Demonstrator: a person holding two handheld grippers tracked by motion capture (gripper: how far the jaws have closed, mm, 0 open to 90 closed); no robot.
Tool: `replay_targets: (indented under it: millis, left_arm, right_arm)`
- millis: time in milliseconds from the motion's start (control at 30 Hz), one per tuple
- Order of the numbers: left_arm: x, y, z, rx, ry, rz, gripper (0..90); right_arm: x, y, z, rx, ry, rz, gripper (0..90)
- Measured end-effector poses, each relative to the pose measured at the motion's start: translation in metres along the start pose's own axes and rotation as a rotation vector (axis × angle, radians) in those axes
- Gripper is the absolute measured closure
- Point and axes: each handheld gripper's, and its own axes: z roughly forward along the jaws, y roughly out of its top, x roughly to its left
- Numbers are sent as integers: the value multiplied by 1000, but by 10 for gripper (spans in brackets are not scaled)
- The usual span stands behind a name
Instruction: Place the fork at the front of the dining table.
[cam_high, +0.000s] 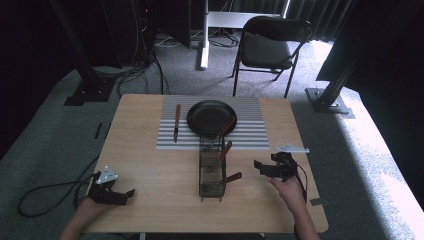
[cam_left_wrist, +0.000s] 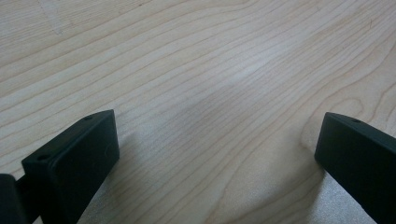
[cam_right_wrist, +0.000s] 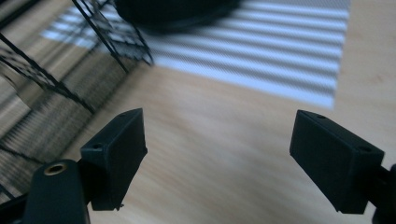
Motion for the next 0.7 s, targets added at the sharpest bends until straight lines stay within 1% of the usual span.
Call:
replay_targets:
  millis: [100,133,167,200,233,267,367,433,567,633,700]
  left_arm:
    - [0,0,0,0,0,0,0]
    - [0,0,0,0,0,0,0]
    - [0,0,0,0,0,0,0]
    - [0,0,0,0,0,0,0]
    - [0,0,0,0,0,0,0]
    - [0,0,0,0,0,0,0]
    - [0,0,0,0,0,0,0]
    - [0,0,0,0,0,0,0]
    - [0,0,0,0,0,0,0]
    - [0,0,0,0,0,0,0]
    - [0,0,0,0,0,0,0]
  right_arm:
    - [7,15,4,-11,14,-24,189]
    - [7,15,4,-11,14,-24,189]
    - [11,24,7,-16,23,-34,203]
    - [11,24,7,-16,23,-34,203]
    - [13,28,8,-23,33,-29,213]
    - [16,36,11,-33,54,-27,215]
    - [22,48,14,-48,76,-27,220]
    - [25,55,17,-51,80,-39,226]
    - [30,67,26,-53,103,-36,232]
    - [31,70,28,-51,105,-36,232]
    - [35,79,34,-53,109,-43,235]
